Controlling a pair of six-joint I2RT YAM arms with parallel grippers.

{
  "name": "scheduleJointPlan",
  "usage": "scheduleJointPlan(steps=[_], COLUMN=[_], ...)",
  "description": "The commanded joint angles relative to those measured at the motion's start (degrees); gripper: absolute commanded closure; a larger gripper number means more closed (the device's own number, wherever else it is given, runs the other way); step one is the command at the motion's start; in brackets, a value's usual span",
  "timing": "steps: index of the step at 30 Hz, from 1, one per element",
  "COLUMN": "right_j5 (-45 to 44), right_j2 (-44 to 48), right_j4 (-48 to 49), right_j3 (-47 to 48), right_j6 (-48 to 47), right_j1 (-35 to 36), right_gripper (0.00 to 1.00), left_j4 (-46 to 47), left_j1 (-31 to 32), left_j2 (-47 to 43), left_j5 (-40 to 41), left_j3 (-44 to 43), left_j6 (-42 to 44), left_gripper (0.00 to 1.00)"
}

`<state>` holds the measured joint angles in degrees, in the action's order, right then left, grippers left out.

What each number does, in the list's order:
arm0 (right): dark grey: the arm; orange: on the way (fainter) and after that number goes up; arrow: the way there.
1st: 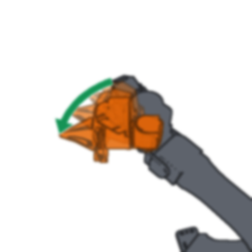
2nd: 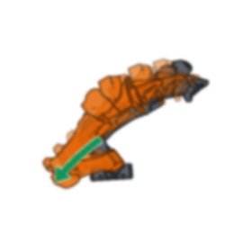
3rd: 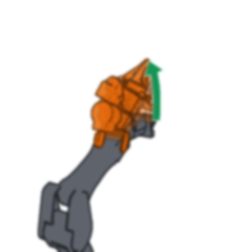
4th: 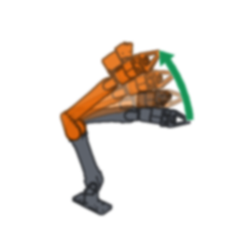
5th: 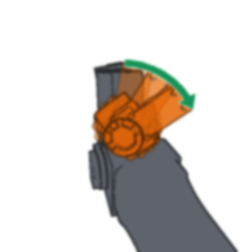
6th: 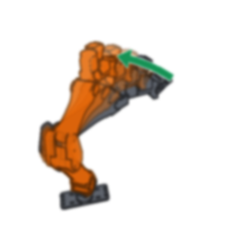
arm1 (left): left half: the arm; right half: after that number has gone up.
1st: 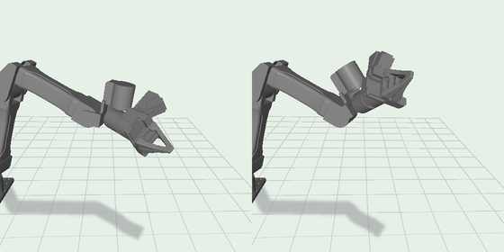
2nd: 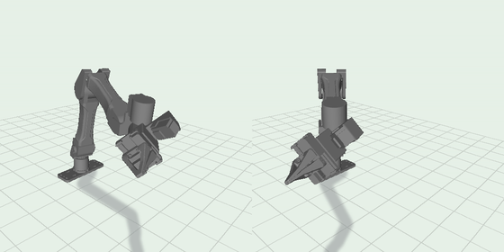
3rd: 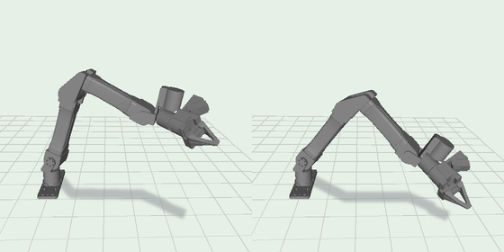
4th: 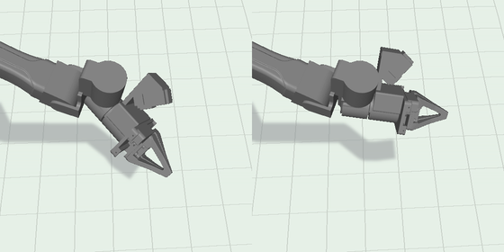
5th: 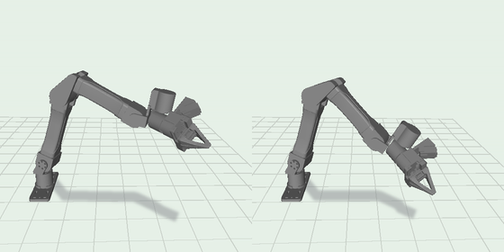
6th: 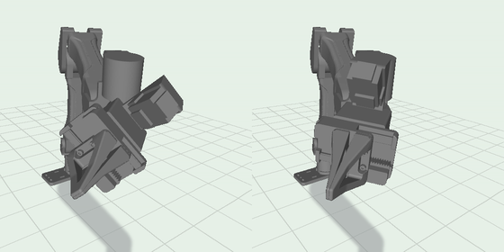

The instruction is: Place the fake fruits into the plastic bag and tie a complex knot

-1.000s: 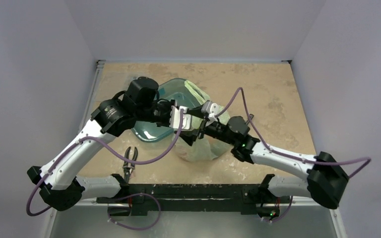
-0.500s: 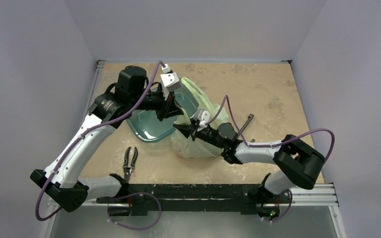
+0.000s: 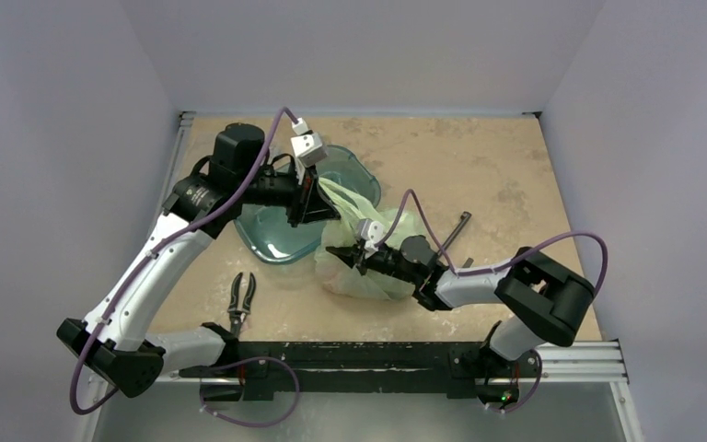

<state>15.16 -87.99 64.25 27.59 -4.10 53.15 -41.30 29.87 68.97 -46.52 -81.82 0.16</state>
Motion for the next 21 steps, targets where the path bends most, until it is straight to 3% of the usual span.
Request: scheduleJointPlan(steps=[1, 6, 7, 8, 9, 14, 19, 21], right_j5=[1.04, 1.22, 2.17, 2.75, 2.82, 4.22, 8.05, 8.64], right_j2=[-2.65, -3.49, -2.79, -1.56, 0.4, 13.02, 24.12, 27.53], right_j4=[-6.83, -6.93, -8.11, -9.31, -9.93, -25.05, -41.41, -47.13], right_j3=[-1.62, -1.47, -0.8, -0.07, 0.67, 6.49, 8.62, 9.45], right_j6=[-0.19, -0.55, -1.01, -1.5, -1.13, -2.98, -8.09, -10.14], right_j1=[-0.06, -0.41, -0.41, -0.41, -0.41, -1.41, -2.33, -2.47], right_gripper=[1.0, 1.0, 0.79, 0.51, 0.36, 0.2, 0.13, 0.06], left_j4=[9.51, 8.65, 7.55, 6.04, 4.11, -4.39, -2.58, -1.5], left_j1=[-0.61, -0.62, -0.6, -0.61, -0.65, -0.76, -0.69, -0.69], left_j2=[-2.76, -3.08, -3.22, -3.46, -3.74, -6.1, -8.41, -8.5], left_j5=[-5.55, -5.54, -5.61, -5.64, -5.68, -5.06, -3.43, -3.43], left_j3=[-3.75, -3.52, -3.14, -2.67, -2.3, -0.37, 1.52, 1.58], left_j6=[0.76, 1.93, 3.04, 4.9, 7.18, 17.05, 18.01, 18.1], left_gripper=[1.0, 1.0, 1.0, 1.0, 1.0, 1.0, 0.99, 0.94])
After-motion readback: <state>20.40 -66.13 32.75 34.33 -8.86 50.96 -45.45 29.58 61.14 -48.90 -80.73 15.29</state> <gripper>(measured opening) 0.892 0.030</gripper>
